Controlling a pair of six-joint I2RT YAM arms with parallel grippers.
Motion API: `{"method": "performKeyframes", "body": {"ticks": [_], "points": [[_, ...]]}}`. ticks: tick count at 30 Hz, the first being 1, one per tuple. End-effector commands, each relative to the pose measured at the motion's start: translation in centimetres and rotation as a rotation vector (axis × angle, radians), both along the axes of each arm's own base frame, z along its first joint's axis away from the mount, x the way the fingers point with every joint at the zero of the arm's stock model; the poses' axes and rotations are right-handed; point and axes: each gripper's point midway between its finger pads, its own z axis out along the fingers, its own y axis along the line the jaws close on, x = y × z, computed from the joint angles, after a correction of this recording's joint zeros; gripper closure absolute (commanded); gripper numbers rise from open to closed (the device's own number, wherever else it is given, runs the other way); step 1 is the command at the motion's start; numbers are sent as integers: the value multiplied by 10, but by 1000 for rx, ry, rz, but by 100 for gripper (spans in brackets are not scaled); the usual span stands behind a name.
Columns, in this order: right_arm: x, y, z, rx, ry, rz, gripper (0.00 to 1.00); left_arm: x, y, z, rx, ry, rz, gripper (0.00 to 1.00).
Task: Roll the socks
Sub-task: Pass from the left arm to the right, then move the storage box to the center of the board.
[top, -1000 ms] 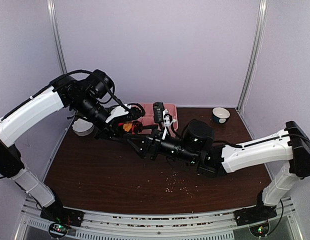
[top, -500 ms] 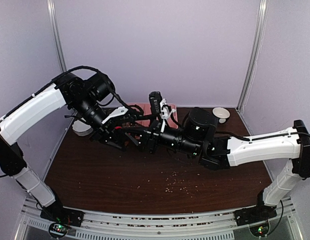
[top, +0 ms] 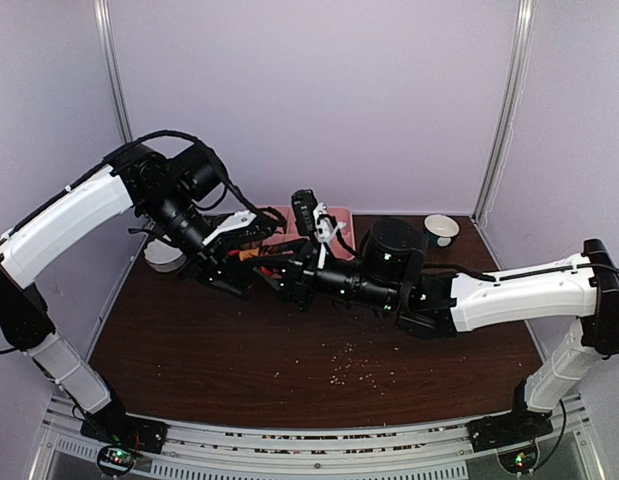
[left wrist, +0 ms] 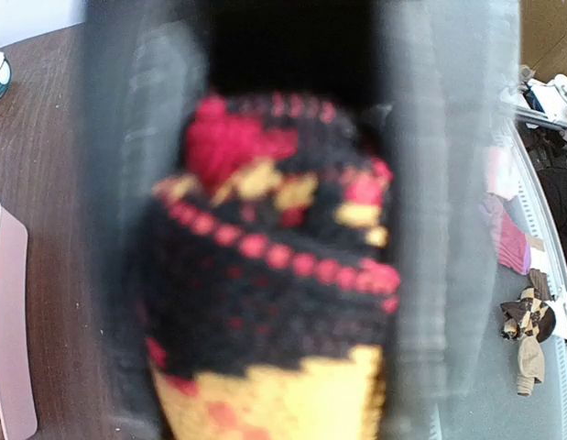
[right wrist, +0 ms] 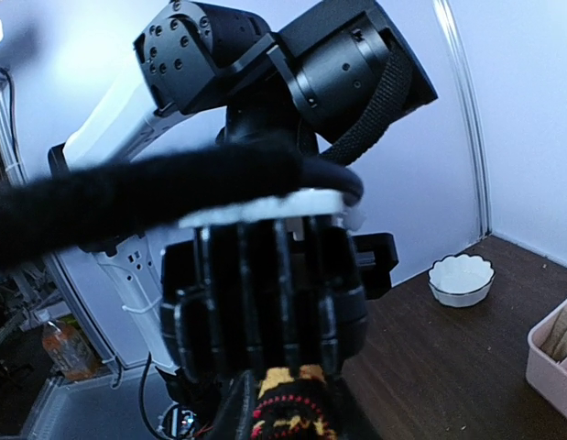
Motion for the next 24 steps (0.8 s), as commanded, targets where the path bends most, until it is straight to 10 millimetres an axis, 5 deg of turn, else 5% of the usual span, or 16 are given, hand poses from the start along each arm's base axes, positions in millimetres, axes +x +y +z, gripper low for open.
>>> {"method": "performKeyframes", "body": {"ticks": [1, 3, 5, 8, 11, 14, 19, 24], "points": [[13, 2, -22, -90, 37, -29, 100, 2, -5, 16, -57, -17, -6, 100], [20, 1, -23, -105, 39, -54, 100, 7, -4, 14, -47, -36, 10, 92], [31, -4, -23, -118, 37, -94, 100, 21, -2, 10, -21, -81, 73, 46], [64, -14, -31, -178, 39, -181, 100, 67, 19, 3, 11, -174, 258, 4], [108, -25, -50, -291, 25, -294, 100, 132, 68, -9, 55, -233, 514, 2], [156, -32, -68, -411, 11, -408, 100, 168, 114, -29, 106, -232, 703, 2], [222, -21, -111, -614, 43, -502, 100, 178, 162, -74, 185, -173, 825, 2], [267, 0, -151, -732, 52, -571, 100, 171, 183, -110, 223, -95, 853, 2]]}}
